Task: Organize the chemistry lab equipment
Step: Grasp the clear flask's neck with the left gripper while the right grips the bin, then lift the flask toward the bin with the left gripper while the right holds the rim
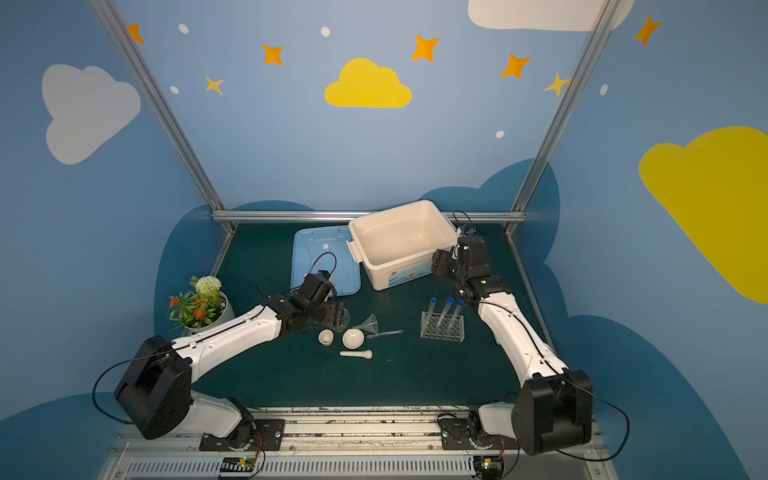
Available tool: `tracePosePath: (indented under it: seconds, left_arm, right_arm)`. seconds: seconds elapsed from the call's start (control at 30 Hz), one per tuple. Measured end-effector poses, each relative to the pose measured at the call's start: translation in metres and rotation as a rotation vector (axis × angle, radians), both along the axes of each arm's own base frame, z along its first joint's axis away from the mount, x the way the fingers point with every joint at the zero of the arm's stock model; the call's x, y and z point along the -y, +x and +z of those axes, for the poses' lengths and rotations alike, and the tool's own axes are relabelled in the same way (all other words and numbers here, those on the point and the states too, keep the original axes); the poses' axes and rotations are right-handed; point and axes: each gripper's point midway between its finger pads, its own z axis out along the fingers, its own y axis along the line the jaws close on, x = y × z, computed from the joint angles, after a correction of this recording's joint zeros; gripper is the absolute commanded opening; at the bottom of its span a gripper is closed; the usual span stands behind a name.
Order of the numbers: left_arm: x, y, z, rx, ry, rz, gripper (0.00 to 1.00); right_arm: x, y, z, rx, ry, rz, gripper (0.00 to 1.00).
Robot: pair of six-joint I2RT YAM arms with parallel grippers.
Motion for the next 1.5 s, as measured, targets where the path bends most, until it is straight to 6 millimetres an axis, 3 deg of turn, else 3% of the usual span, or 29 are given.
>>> tracePosePath:
  seconds: [0.4,0.8,1.03,1.5]
  left_arm:
    - [0.008,0.014,-0.009,-0.075,0.050,-0.036,0.55]
    - [0.008,0.008,-0.015,-0.135,0.070,-0.068,0.41]
    - [0.011,0.008,-0.020,-0.155,0.072,-0.083,0.35]
    - [0.013,0.014,-0.017,-0.164,0.073,-0.100,0.15]
  right_arm:
    - [0.028,0.046,-0.013,-0.053,0.064,-0.022,0.77]
    - [0.021,0.079,-0.014,-0.067,0.120,0.046,0.76]
    - [0.014,0.090,-0.025,-0.106,0.161,0.077,0.76]
    - [0.012,0.088,-0.030,-0.147,0.223,0.096,0.75]
